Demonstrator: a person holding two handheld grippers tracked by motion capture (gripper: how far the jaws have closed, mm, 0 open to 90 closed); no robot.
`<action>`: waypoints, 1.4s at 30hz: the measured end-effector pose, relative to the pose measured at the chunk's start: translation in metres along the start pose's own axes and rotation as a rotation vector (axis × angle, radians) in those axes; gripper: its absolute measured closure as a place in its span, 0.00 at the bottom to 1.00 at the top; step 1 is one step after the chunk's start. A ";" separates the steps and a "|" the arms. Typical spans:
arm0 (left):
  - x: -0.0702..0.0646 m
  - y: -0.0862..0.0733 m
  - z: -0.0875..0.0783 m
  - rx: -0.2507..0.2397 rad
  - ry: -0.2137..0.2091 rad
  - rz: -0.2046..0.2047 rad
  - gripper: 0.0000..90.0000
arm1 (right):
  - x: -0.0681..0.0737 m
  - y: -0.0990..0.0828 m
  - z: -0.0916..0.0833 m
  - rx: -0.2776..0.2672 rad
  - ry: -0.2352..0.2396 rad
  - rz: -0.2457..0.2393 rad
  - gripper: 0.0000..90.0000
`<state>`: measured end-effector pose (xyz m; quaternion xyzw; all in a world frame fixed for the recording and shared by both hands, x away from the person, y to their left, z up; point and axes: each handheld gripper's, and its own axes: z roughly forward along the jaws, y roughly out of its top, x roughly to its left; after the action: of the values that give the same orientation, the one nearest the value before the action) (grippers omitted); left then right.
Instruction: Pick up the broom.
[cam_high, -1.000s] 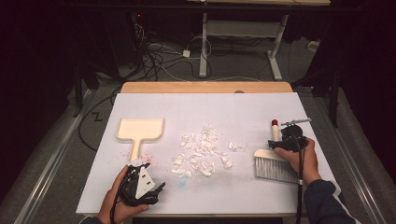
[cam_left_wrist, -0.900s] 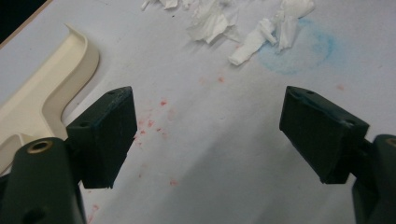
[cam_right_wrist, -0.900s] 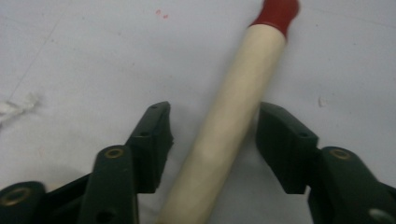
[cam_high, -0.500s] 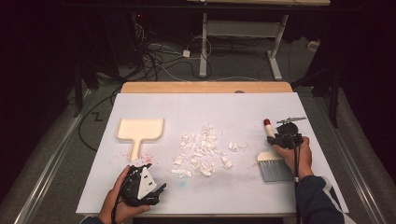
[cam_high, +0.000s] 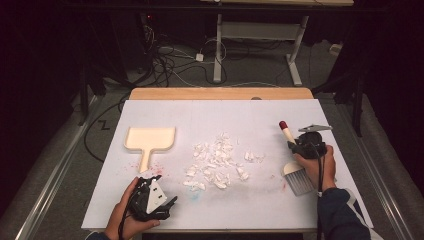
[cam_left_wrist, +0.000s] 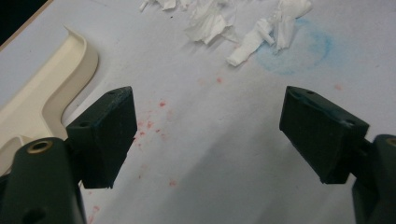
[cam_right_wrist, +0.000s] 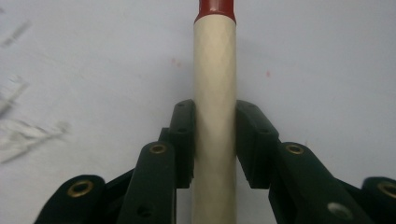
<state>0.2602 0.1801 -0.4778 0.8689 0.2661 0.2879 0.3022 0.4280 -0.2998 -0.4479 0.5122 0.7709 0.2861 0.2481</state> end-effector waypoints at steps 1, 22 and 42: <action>0.000 0.000 0.000 -0.001 0.000 -0.001 0.20 | 0.000 0.000 -0.005 -0.030 0.005 -0.004 0.79; -0.004 0.029 -0.005 -0.116 -0.068 -0.074 0.20 | 0.026 0.002 -0.096 -0.436 0.091 -0.044 0.80; -0.087 0.175 0.051 -0.305 -0.323 -0.051 0.22 | 0.107 0.012 -0.126 -0.494 0.243 -0.192 0.79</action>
<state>0.2839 -0.0123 -0.4222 0.8408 0.1896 0.1742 0.4761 0.3135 -0.2198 -0.3593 0.3228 0.7470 0.4995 0.2971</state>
